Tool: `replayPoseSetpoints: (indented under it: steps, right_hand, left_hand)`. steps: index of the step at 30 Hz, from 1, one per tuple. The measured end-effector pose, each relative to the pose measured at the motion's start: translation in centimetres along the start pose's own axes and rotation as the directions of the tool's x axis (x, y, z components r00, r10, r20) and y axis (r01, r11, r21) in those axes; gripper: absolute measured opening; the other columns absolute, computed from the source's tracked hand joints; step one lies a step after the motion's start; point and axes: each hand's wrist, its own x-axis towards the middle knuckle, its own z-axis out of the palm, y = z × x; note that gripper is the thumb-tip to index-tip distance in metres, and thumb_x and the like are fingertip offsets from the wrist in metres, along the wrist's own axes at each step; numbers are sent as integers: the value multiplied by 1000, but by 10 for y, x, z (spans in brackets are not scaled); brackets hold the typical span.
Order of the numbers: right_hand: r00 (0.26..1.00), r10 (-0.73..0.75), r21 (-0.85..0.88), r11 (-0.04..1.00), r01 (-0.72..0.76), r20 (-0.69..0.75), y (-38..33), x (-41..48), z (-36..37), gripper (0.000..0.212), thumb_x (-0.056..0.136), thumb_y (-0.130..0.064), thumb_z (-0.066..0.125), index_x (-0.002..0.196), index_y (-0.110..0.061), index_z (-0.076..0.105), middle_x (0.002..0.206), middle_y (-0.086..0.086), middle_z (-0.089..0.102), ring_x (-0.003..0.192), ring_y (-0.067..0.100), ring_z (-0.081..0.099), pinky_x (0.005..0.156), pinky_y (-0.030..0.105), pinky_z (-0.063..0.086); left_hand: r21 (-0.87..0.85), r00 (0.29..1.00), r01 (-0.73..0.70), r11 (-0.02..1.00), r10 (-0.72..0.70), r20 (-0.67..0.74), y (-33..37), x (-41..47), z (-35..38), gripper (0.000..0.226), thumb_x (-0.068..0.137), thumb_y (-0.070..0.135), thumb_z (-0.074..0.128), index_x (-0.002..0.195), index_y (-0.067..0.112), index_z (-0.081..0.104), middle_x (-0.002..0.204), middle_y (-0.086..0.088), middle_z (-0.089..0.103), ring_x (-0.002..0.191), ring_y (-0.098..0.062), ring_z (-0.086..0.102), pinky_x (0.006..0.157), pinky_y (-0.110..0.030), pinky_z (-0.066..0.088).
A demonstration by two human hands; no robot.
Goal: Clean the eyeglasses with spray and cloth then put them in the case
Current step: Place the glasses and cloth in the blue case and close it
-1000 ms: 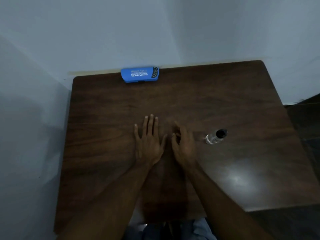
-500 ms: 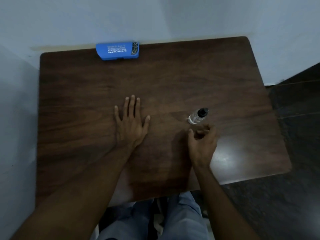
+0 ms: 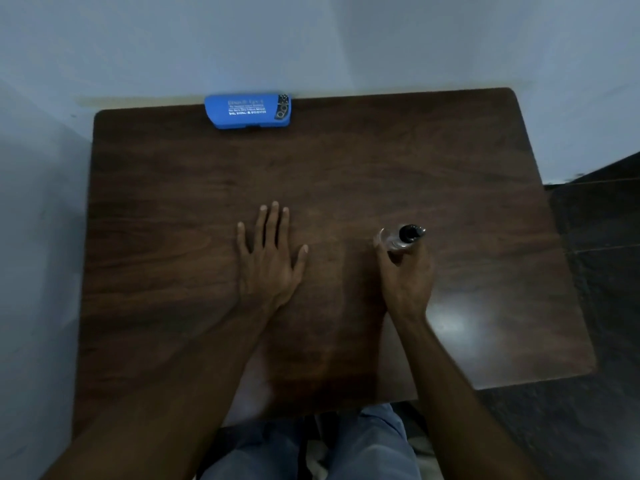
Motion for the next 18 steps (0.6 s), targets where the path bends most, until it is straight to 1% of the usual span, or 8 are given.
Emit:
replayPoseSetpoints:
  steps: [4,6,8,9,11,15,18]
  right_hand:
    - [993,-105,115,988,99,47,-45,36,33,52,84,-63,71,120,-26,64,112,-5,72,103,15,69,91,43,58]
    - [980,-178,134,977,165,89,-72,58,52,53,85,-57,74,125,-24,61,117,-3,71,107,16,69,94,39,57]
    - [957,-257,106,964,244,135,-99,81,70,52,87,-49,75,128,-22,58,119,-2,71,107,17,68,91,33,54]
    - [945,-289,87,957,278,154,-111,93,79,51,87,-47,75,128,-20,58,120,0,70,108,19,67,89,32,53]
    - [932,-311,45,950,308,185,-132,115,98,50,87,-40,74,128,-17,57,118,3,71,106,23,67,84,34,53]
    - [902,-368,-9,925,379,224,-160,150,126,38,90,-33,68,118,-10,58,109,8,71,98,30,68,75,39,54]
    - [894,-364,-80,915,396,262,-164,166,140,37,93,-26,69,121,-7,55,115,11,70,101,30,66,74,37,52]
  left_hand:
    - [13,1000,6,1000,-6,10,0,1,-1,79,102,59,34,166,15,20,175,-7,14,163,-22,8,126,-63,11]
    - [15,1000,8,1000,-8,9,0,1,-1,79,102,59,34,166,15,20,176,-6,13,163,-22,7,126,-63,11]
    - [5,1000,12,1000,-12,9,0,1,-2,79,102,59,35,166,16,21,176,-5,13,163,-22,7,126,-62,11]
    - [0,1000,16,1000,-16,8,0,2,-2,79,102,60,35,166,17,21,176,-5,13,163,-21,7,126,-62,12]
    - [-5,1000,20,1000,-20,11,-1,3,-1,78,102,60,35,166,18,20,176,-4,13,163,-20,7,125,-62,12]
    - [-31,1000,27,999,-27,9,-2,4,0,79,102,62,35,167,19,20,176,-2,12,163,-19,7,125,-61,13]
    - [-37,1000,31,999,-30,8,-1,3,0,79,102,62,35,166,19,21,176,-2,12,163,-19,7,125,-62,14]
